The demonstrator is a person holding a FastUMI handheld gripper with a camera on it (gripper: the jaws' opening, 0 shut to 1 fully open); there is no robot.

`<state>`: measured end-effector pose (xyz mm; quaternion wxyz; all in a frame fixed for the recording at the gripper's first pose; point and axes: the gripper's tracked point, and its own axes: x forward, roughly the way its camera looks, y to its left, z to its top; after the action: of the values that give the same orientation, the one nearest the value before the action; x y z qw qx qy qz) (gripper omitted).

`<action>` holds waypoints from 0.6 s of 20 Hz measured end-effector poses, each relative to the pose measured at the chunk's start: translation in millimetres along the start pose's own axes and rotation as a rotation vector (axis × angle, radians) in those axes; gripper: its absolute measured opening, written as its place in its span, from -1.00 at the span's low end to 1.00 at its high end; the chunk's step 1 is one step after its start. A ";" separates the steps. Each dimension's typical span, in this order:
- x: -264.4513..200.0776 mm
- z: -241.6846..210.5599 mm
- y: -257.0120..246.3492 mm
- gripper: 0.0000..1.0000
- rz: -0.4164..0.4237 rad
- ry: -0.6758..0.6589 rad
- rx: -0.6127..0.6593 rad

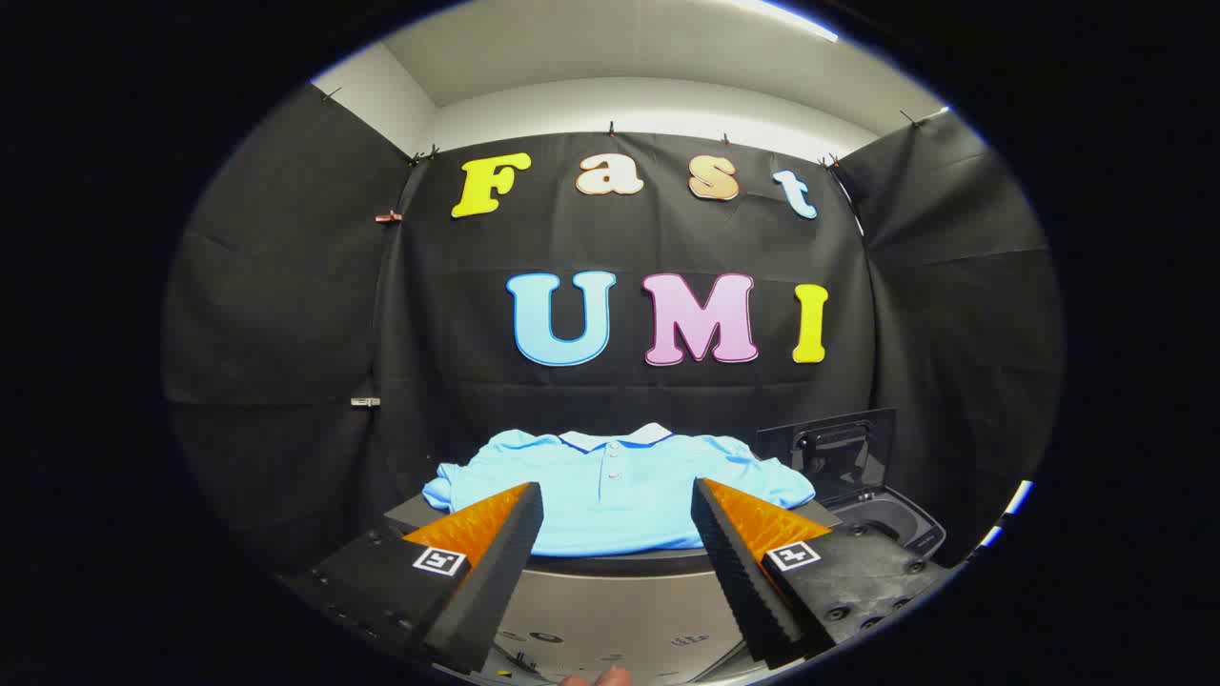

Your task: Put the clothes into the washing machine and then close the washing machine lid.

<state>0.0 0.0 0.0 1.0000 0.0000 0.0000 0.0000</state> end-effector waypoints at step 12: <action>1.0 2.3 9.7 0.96 0.023 -0.003 -0.023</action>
<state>1.0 9.7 2.3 0.9999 -0.0117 -0.0013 0.0113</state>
